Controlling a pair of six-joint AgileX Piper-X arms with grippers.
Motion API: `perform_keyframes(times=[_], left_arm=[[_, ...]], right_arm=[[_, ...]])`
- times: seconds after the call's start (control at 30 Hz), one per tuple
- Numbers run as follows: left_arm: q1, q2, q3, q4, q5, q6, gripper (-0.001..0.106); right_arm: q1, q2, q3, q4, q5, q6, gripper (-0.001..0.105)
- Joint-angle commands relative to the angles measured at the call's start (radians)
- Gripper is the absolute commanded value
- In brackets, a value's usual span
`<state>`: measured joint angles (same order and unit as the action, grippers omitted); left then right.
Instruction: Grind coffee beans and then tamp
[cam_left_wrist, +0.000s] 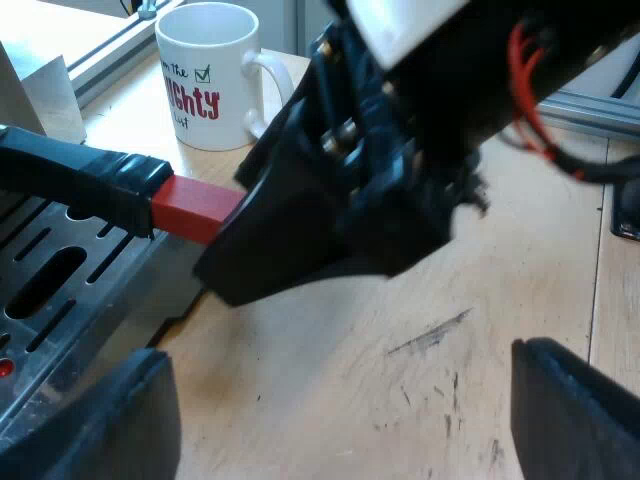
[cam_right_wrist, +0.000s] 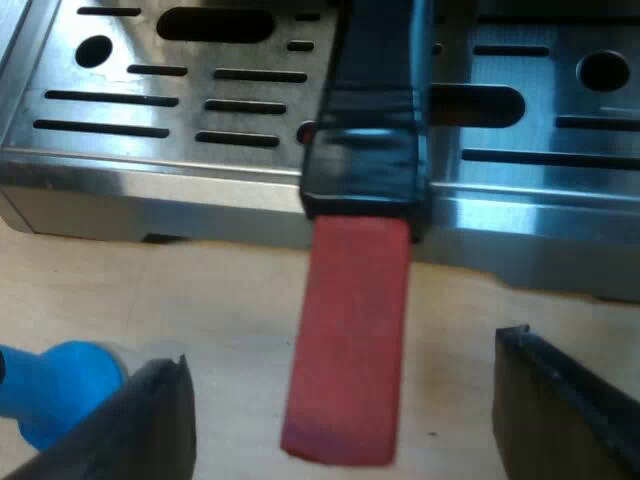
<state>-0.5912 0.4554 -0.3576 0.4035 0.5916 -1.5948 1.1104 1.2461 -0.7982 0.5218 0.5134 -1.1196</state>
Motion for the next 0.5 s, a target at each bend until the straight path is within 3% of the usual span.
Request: perform_keyframes(times=[0.03, 0.5], left_arm=[[-0.002, -0.008, -0.005, -0.004, -0.013, 0.0, 0.07], [-0.002, -0.008, -0.005, -0.004, -0.013, 0.0, 0.07]], right_arm=[[-0.025, 0.016, -0.01, -0.035, -0.001, -0.013, 0.063], [-0.05, 0.1, -0.01, -0.114, -0.003, -0.028, 0.063]])
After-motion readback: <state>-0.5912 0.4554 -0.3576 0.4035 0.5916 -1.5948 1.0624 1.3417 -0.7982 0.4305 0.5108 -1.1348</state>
